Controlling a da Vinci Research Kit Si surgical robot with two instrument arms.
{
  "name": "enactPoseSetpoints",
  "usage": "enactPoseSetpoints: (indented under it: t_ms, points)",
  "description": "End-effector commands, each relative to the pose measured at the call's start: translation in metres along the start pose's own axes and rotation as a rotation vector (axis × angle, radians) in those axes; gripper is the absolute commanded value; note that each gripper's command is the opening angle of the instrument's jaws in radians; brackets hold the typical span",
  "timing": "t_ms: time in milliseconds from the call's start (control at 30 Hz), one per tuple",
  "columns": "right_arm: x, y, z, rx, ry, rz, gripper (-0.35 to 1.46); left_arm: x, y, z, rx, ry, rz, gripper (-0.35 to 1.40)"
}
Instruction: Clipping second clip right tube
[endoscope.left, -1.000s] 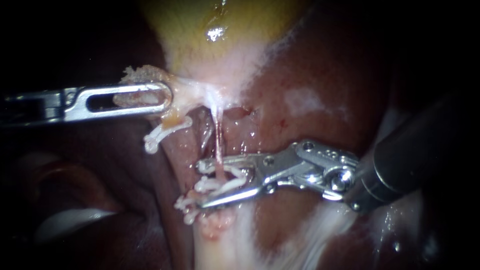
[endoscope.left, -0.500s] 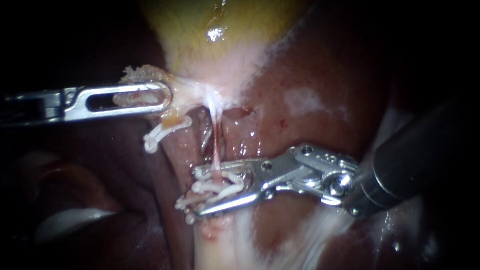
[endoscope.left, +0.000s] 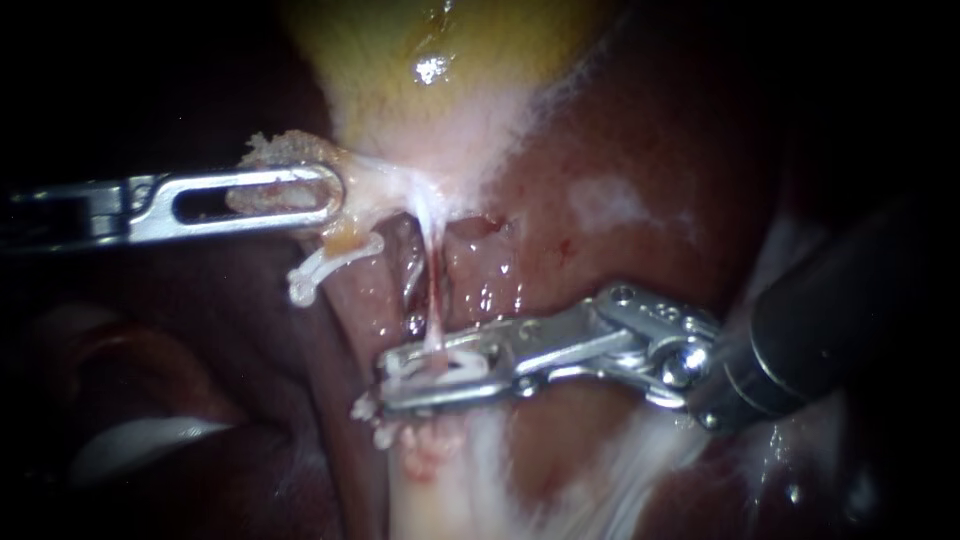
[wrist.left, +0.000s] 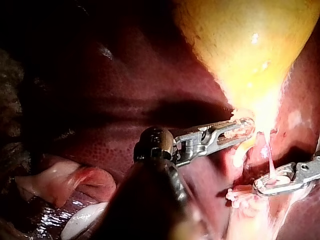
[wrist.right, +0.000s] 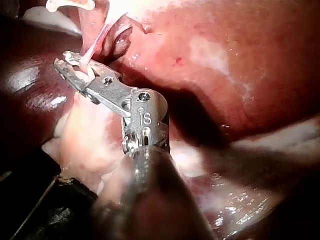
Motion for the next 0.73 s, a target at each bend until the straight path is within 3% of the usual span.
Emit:
enactPoseSetpoints:
  t_ms: [33,200,733]
  points:
    - [-0.0001,0.0003,-0.0003,-0.008,-0.012,-0.002,-0.35,0.0,0.0,0.0,0.0,0.0,0.0,-0.25]
    - [-0.0002,0.0008,-0.0008,-0.027,-0.047,0.0,-0.35,0.0,0.0001,0.0,0.0,0.0,0.0,-0.25]
    - [-0.0002,0.0007,-0.0009,-0.025,-0.047,0.006,-0.35,0.0,0.0001,0.0,0.0,0.0,0.0,-0.27]
